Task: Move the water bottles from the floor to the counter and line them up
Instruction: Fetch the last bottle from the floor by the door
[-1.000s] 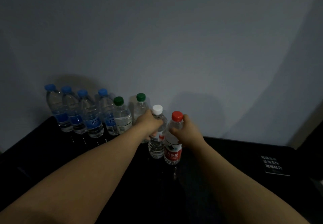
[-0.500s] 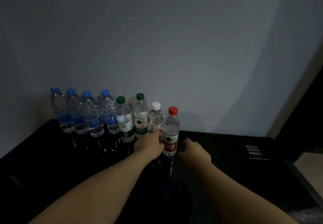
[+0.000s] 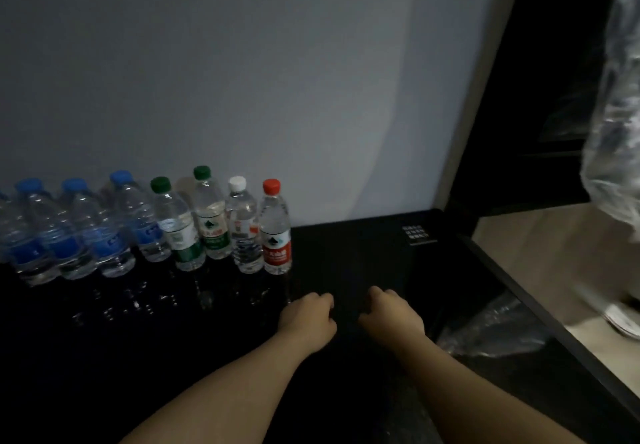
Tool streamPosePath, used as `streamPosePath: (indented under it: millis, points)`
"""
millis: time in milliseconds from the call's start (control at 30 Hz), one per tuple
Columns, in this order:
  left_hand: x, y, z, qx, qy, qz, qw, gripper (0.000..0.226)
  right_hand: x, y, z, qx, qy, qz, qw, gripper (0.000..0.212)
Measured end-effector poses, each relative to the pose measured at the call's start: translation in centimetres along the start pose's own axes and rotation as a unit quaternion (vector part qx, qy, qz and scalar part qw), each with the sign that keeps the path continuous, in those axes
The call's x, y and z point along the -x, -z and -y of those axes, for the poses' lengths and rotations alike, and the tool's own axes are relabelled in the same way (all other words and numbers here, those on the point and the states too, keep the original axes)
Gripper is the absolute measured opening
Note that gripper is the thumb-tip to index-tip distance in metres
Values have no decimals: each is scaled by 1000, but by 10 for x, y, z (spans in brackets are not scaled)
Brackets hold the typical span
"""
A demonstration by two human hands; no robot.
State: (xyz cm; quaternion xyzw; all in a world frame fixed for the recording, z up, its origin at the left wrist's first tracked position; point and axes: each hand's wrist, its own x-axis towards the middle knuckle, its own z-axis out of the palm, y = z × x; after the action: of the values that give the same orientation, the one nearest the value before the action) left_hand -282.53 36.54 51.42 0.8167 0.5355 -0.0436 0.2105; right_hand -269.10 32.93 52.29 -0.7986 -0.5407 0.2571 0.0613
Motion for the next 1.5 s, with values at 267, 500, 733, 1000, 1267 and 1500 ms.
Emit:
streamPosePath:
  millis: [267, 500, 733, 1000, 1267, 1500]
  points:
    - [6, -52, -104, -24, -131, 69, 989, 30, 67, 8, -114, -43, -59, -72, 995, 31]
    - [57, -133, -264, -39, -232, 26, 972, 31, 163, 20, -266, -27, -169, -145, 975, 30]
    - [111, -206, -406, -78, -346, 59, 933, 35, 261, 13, -398, -74, -266, -174, 945, 32]
    - [154, -283, -508, -124, -432, 135, 883, 35, 336, -1, -500, -141, -377, -188, 896, 33]
    - [140, -350, -604, -145, -472, 204, 845, 35, 354, 7, -599, -173, -466, -180, 849, 32]
    - [72, -372, -715, -169, -501, 220, 820, 38, 309, 54, -698, -207, -492, -147, 833, 32]
